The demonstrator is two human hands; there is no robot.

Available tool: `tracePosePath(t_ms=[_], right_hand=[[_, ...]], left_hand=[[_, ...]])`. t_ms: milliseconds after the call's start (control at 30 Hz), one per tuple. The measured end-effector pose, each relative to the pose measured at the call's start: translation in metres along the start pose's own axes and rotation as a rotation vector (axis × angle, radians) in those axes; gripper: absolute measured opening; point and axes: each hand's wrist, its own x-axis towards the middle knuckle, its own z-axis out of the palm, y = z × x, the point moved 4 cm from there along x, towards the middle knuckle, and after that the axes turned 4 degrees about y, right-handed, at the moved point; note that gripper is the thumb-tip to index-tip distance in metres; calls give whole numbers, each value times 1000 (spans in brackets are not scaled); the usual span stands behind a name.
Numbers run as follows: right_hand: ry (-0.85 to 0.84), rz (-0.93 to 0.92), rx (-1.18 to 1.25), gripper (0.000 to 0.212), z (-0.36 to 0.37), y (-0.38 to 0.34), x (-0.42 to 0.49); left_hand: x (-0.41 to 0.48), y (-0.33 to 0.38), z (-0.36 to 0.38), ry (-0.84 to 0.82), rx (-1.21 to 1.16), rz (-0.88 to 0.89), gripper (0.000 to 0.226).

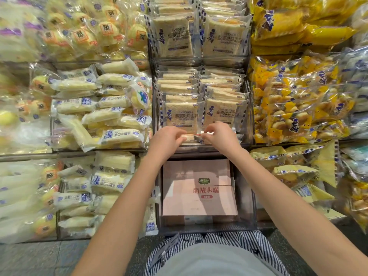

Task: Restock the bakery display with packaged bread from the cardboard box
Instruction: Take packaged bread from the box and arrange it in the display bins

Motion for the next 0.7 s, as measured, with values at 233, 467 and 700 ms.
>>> tracePosePath(t_ms=[233,467,700], right_hand=[[-88,32,-64,57,-2,28,-28],[-218,34,-18,49,-7,19,-29],[241,66,102,45,-55,28,-70]], left_hand=[[12,15,11,-221,-49,11,50],[-6,22,5,-150,69,-2,38],[-16,66,-20,76,14,5,40]])
